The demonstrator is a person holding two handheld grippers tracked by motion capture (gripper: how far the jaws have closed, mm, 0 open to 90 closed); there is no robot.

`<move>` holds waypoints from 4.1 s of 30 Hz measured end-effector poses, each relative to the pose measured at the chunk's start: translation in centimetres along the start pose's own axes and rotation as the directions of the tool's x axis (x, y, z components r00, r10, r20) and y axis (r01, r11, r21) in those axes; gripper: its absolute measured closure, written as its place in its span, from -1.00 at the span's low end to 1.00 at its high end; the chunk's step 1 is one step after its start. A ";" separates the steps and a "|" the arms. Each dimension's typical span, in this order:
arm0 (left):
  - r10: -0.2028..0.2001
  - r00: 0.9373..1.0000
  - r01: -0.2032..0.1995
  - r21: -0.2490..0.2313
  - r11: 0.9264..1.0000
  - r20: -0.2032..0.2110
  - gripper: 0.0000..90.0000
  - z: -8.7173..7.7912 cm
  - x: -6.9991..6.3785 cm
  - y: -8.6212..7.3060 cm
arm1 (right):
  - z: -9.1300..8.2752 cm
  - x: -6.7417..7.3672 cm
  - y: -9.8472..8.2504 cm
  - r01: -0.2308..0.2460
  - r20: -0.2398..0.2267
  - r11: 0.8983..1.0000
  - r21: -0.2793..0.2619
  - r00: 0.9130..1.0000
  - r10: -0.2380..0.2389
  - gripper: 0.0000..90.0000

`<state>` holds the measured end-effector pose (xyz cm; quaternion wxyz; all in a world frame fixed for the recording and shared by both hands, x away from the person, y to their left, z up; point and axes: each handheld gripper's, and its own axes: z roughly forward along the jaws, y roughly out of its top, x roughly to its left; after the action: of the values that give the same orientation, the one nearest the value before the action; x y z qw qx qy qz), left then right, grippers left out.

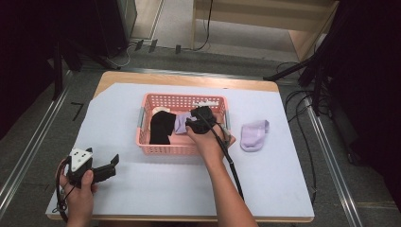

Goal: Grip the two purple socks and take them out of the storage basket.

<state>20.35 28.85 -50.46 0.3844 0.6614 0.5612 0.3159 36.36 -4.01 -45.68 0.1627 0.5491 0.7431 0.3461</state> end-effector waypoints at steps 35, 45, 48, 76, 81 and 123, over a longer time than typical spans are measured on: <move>-0.004 1.000 0.004 0.004 1.000 0.003 -0.86 0.1 0.0 0.0 | -0.5 -3.5 0.2 -0.081 0.144 0.996 0.039 0.987 0.074 0.25; -0.004 1.000 0.004 0.007 1.000 0.005 -0.86 0.1 0.1 0.0 | -0.1 -3.5 -0.2 -0.004 0.185 0.991 0.132 0.982 -0.021 0.95; -0.006 1.000 0.006 0.008 1.000 0.006 -0.86 0.1 0.1 0.0 | -0.7 -3.7 -0.4 -0.037 0.139 0.997 0.061 0.990 0.028 0.97; 0.003 1.000 -0.003 0.007 1.000 0.000 -0.86 0.1 0.0 0.0 | 3.6 1.9 1.0 -0.015 0.018 0.919 0.393 1.000 0.009 0.19; 0.014 1.000 -0.014 0.007 1.000 -0.001 -0.86 0.1 -0.1 0.0 | 3.9 2.0 1.1 -0.022 0.060 0.905 0.424 0.998 -0.004 0.58; 0.013 1.000 -0.013 0.010 1.000 0.004 -0.86 0.1 -0.1 0.0 | -7.6 -2.9 -2.3 0.161 0.009 0.772 -0.615 0.980 -0.197 0.95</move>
<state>20.49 28.75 -50.50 0.3801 0.6676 0.5577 0.3143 31.01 -9.62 -42.32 0.3429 0.3838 0.6439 0.5661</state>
